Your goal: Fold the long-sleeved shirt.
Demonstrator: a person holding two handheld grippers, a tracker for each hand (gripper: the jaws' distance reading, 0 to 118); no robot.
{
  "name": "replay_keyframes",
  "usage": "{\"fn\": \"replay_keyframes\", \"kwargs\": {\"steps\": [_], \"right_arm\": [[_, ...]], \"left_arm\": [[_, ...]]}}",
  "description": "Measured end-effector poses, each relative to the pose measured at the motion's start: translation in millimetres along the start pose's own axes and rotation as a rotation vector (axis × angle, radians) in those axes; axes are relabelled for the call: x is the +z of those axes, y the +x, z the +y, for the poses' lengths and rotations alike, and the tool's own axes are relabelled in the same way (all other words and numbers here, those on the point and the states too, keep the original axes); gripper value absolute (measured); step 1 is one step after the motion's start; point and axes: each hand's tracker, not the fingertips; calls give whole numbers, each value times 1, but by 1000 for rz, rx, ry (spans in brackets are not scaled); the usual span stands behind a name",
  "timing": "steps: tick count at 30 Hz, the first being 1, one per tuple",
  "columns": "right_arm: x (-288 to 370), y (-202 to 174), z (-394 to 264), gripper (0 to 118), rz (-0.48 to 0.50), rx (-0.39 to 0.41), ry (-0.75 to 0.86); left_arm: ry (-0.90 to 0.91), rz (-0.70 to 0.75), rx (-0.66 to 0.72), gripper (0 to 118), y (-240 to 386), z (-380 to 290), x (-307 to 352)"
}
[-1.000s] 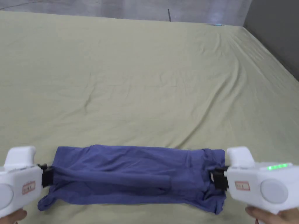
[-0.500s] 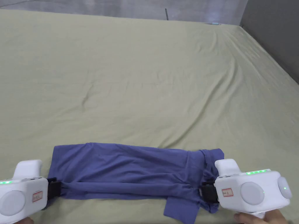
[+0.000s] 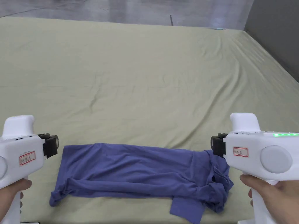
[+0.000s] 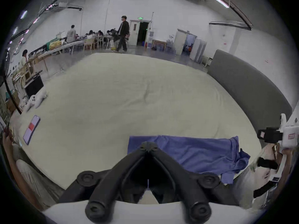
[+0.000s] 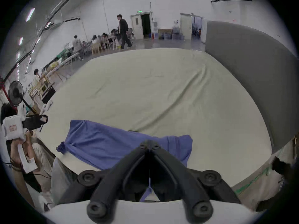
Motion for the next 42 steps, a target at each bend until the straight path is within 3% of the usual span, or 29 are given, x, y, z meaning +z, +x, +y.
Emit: {"fn": "replay_keyframes", "kwargs": {"steps": [3, 4, 5, 7, 17, 19, 27, 31, 35, 36, 37, 38, 40, 42], "right_arm": [[-3, -6, 3, 3, -7, 18, 9], [-3, -10, 5, 3, -17, 24, 14], [-4, -10, 7, 3, -19, 27, 14], [-4, -7, 9, 3, -8, 21, 11], [-16, -14, 5, 3, 20, 26, -43], [-19, -16, 5, 3, 16, 29, -52], [-30, -26, 4, 3, 23, 36, -88], [-31, -25, 3, 3, 20, 40, -95], [-30, -23, 3, 3, 13, 35, -97], [-29, -20, 3, 3, 10, 34, -97], [-27, -18, 2, 3, 8, 32, -95], [-26, -16, 3, 3, 7, 29, -95], [-24, -13, 2, 3, 3, 27, -95], [-23, -12, 1, 3, -6, 28, -96]], "left_arm": [[-8, -33, 36, 0, -6, -1, -3], [-12, -57, 64, 5, -13, -1, -6], [-19, -96, 94, 29, -21, -3, -9], [-63, -176, 186, 118, -40, -7, -17], [-326, -570, 683, 118, -130, -80, -109], [-326, -559, 676, 118, -131, -90, -123], [-278, -771, 695, 118, -95, -93, -150], [-319, -820, 620, 118, -67, -87, -164], [-364, -824, 457, 118, -35, -80, -172], [-361, -811, 404, 109, -31, -76, -170], [-348, -779, 380, 44, -37, -75, -175], [-340, -719, 370, 6, -40, -75, -176], [-381, -535, 347, 6, -44, -79, -182], [-355, -671, 411, 6, -47, -81, -179]]}}
